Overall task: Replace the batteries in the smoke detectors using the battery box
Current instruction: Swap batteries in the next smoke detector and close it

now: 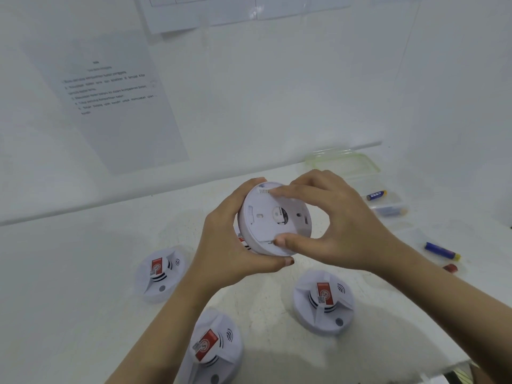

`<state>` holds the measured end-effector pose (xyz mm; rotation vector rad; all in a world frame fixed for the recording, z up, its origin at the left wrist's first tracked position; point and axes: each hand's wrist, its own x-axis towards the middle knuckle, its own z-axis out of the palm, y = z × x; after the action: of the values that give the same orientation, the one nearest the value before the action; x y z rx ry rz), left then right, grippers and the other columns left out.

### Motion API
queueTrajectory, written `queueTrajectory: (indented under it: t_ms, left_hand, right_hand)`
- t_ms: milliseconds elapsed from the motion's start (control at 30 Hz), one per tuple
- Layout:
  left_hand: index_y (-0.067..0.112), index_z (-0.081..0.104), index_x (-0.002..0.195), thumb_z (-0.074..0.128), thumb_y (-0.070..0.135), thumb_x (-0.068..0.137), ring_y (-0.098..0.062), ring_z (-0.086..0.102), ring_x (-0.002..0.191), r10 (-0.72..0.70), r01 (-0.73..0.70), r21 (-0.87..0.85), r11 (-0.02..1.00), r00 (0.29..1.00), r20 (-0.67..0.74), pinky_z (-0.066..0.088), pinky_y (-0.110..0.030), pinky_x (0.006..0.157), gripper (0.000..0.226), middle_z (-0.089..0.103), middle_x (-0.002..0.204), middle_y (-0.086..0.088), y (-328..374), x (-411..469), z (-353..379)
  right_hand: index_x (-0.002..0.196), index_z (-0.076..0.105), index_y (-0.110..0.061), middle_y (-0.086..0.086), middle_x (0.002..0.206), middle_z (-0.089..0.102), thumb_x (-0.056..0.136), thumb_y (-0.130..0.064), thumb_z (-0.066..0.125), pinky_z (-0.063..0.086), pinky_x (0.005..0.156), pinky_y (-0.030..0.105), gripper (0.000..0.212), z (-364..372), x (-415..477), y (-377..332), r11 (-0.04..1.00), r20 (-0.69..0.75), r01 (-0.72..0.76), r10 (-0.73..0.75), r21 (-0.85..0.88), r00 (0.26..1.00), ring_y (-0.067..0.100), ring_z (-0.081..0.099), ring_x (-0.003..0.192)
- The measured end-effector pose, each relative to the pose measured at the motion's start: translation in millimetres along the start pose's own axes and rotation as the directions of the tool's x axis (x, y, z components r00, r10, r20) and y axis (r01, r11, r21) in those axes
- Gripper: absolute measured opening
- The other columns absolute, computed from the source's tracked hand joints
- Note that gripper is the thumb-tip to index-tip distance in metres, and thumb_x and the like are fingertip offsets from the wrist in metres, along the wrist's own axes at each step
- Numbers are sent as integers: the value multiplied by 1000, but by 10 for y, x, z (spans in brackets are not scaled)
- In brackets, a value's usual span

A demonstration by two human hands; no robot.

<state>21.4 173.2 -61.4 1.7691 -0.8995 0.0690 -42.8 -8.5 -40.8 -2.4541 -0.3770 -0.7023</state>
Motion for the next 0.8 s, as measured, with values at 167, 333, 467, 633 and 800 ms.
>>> queueTrajectory:
  t_ms: [167, 333, 467, 633, 800]
  left_hand:
    - [20, 53, 129, 96, 7, 46, -12, 60, 113, 2, -2, 26, 1000, 1000, -2, 50, -16, 83, 94, 64, 117, 11, -36, -10, 28]
    - [32, 47, 131, 86, 34, 51, -8, 53, 121, 44, -42, 107, 993, 999, -21, 49, -20, 92, 90, 53, 126, 21, -9, 25, 69]
    - [36, 36, 139, 78, 39, 56, -4, 46, 126, 103, -105, 178, 978, 994, 19, 43, -22, 101, 94, 44, 133, 27, 1, 36, 101]
    - [30, 28, 148, 89, 32, 56, -8, 43, 134, 51, -54, 67, 996, 998, 46, 46, -35, 103, 110, 42, 144, 17, -83, 10, 99]
    - [31, 34, 142, 81, 47, 58, 2, 44, 130, 23, -25, 37, 999, 998, 58, 38, -10, 101, 98, 46, 140, 23, -149, 8, 87]
  right_hand:
    - [117, 61, -32, -12, 104, 55, 67, -56, 63, 30, 94, 20, 56, 36, -28, -19, 998, 9, -70, 70, 3, 998, 1, 43, 99]
    - [122, 48, -41, -14, 126, 43, 65, -61, 62, 32, 95, 10, 62, 82, -38, -91, 964, 68, -188, 178, 189, 982, 0, 36, 123]
    - [117, 44, -41, -22, 117, 50, 55, -59, 74, 44, 82, 12, 71, 95, -8, -181, 900, 86, -301, 289, 315, 953, -3, 49, 110]
    - [110, 50, -36, -12, 113, 61, 58, -41, 76, 54, 79, 27, 59, 109, -16, -136, 723, 126, -371, 371, 583, 920, 7, 62, 100]
    - [115, 50, -21, 4, 101, 70, 64, -32, 64, 53, 66, 28, 54, 110, -46, -38, 277, 270, -366, 331, 888, 904, 22, 68, 87]
